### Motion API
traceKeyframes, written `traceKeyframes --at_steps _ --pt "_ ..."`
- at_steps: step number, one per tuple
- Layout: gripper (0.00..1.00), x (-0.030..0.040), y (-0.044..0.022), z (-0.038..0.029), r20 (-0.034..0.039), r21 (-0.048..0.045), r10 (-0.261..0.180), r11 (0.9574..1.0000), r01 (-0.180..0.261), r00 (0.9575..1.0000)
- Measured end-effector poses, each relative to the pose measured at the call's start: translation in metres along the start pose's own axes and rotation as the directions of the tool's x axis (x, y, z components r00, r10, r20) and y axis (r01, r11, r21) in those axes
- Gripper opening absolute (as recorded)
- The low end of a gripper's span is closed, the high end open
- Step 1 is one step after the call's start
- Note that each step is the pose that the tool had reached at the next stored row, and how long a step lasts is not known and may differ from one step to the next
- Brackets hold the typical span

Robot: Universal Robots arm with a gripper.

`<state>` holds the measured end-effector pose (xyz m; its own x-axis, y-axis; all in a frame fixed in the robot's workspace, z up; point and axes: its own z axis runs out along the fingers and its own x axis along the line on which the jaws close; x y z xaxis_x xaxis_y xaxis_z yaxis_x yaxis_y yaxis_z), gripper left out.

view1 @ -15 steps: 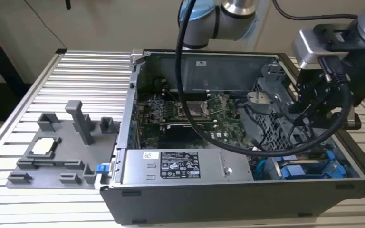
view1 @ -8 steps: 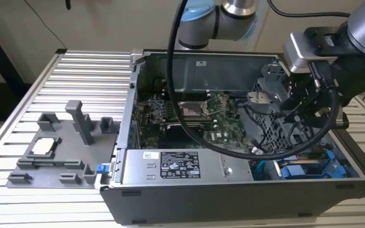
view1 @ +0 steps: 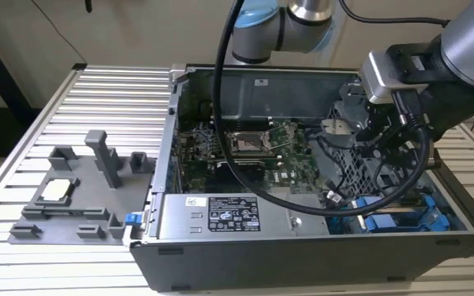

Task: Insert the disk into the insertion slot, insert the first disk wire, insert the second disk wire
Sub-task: 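Insert the first disk wire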

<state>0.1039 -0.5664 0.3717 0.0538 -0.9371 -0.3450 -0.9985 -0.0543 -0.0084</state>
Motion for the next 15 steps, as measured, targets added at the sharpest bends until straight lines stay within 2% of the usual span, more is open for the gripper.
traceKeyframes --at_steps 3,10,11,12,14,15 --pt "0.33 0.0005 0.0 0.0015 0.0076 0.0002 -0.001 1.0 0.001 1.0" --pt "0.33 0.0007 -0.0001 0.0017 0.0078 0.0001 -0.001 1.0 0.001 1.0" --pt "0.31 0.0007 -0.0001 0.0017 0.0078 0.0001 -0.001 1.0 0.001 1.0" --pt "0.25 0.0007 -0.0001 0.0018 0.0079 0.0001 -0.001 1.0 0.001 1.0" --pt "0.25 0.0007 -0.0001 0.0018 0.0078 0.0002 -0.001 1.0 0.001 1.0" --pt "0.18 0.0007 -0.0001 0.0018 0.0078 0.0001 -0.001 1.0 0.001 1.0"
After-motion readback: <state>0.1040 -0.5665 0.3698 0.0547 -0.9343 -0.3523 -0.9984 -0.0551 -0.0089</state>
